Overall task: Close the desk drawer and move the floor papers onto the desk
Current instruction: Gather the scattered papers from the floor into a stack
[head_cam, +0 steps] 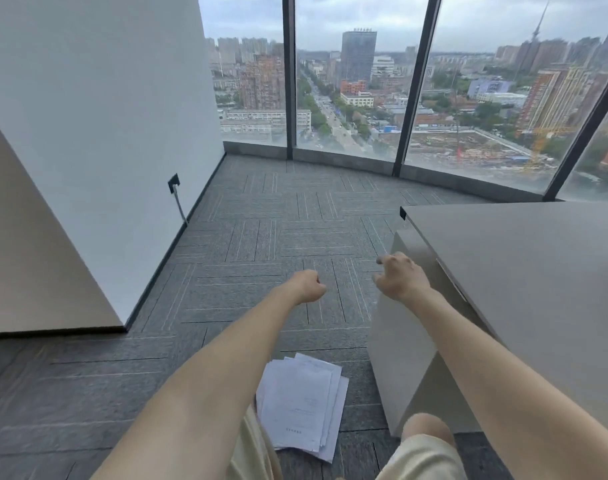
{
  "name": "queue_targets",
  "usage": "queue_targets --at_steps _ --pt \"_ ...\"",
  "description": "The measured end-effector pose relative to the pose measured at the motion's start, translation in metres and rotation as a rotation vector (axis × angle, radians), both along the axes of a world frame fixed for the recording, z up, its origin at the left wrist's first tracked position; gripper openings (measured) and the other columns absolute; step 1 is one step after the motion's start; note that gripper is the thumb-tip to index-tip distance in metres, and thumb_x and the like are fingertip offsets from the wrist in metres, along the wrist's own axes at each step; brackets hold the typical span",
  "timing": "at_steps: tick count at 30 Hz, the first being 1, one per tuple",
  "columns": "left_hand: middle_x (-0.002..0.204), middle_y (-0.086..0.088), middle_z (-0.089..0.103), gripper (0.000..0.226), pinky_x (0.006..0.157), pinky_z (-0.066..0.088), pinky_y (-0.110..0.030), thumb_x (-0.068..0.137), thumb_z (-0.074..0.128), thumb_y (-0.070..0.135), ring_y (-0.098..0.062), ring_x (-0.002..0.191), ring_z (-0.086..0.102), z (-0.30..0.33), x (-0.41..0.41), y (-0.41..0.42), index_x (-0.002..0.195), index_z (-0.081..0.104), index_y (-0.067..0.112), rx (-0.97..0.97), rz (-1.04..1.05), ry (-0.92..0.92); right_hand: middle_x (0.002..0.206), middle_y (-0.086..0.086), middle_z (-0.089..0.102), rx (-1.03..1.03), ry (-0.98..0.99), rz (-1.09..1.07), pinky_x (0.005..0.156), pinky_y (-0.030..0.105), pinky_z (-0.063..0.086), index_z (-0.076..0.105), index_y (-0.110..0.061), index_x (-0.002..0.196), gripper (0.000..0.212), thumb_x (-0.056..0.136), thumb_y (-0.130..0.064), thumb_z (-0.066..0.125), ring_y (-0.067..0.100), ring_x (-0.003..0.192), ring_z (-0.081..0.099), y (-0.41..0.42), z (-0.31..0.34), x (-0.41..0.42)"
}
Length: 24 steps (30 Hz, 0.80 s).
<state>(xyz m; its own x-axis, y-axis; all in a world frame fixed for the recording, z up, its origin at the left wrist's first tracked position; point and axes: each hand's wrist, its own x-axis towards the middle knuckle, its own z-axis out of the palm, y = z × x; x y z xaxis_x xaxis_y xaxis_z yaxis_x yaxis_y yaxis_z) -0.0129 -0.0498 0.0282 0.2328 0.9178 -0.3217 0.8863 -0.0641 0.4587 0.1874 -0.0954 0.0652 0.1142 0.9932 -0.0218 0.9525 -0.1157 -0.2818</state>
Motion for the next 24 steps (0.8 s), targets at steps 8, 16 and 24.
queue_targets --at_steps 8,16,24 --pt "0.124 -0.014 0.057 0.039 0.082 0.057 -0.04 0.096 0.047 0.029 -0.03 0.096 0.059 -0.01 -0.062 -0.043 0.124 0.055 0.002 -0.017 0.108 -0.031 0.141 0.015 0.053 -0.101 0.068 0.124 0.1 0.042 0.044 0.051 -0.011 0.138 0.049 0.092 -0.027 0.052 0.032 0.128 0.05 -0.038 -0.012 -0.081" --pt "0.122 -0.016 0.06 0.034 0.068 0.055 -0.036 0.09 0.047 0.022 -0.03 0.088 0.058 -0.072 -0.097 -0.036 0.115 0.057 0.002 -0.08 0.239 -0.082 0.145 0.016 0.052 -0.25 0.08 0.152 0.104 0.041 0.04 0.049 -0.008 0.14 0.053 0.093 -0.032 0.054 0.033 0.134 0.045 -0.014 -0.078 -0.114" --pt "0.104 -0.013 0.059 0.033 0.064 0.043 -0.03 0.089 0.05 0.029 -0.026 0.085 0.055 -0.177 -0.116 0.026 0.11 0.055 0.004 -0.253 0.38 -0.099 0.136 0.016 0.059 -0.505 0.124 0.148 0.1 0.041 0.045 0.054 0.001 0.132 0.051 0.093 -0.032 0.054 0.034 0.123 0.055 0.064 -0.191 -0.117"
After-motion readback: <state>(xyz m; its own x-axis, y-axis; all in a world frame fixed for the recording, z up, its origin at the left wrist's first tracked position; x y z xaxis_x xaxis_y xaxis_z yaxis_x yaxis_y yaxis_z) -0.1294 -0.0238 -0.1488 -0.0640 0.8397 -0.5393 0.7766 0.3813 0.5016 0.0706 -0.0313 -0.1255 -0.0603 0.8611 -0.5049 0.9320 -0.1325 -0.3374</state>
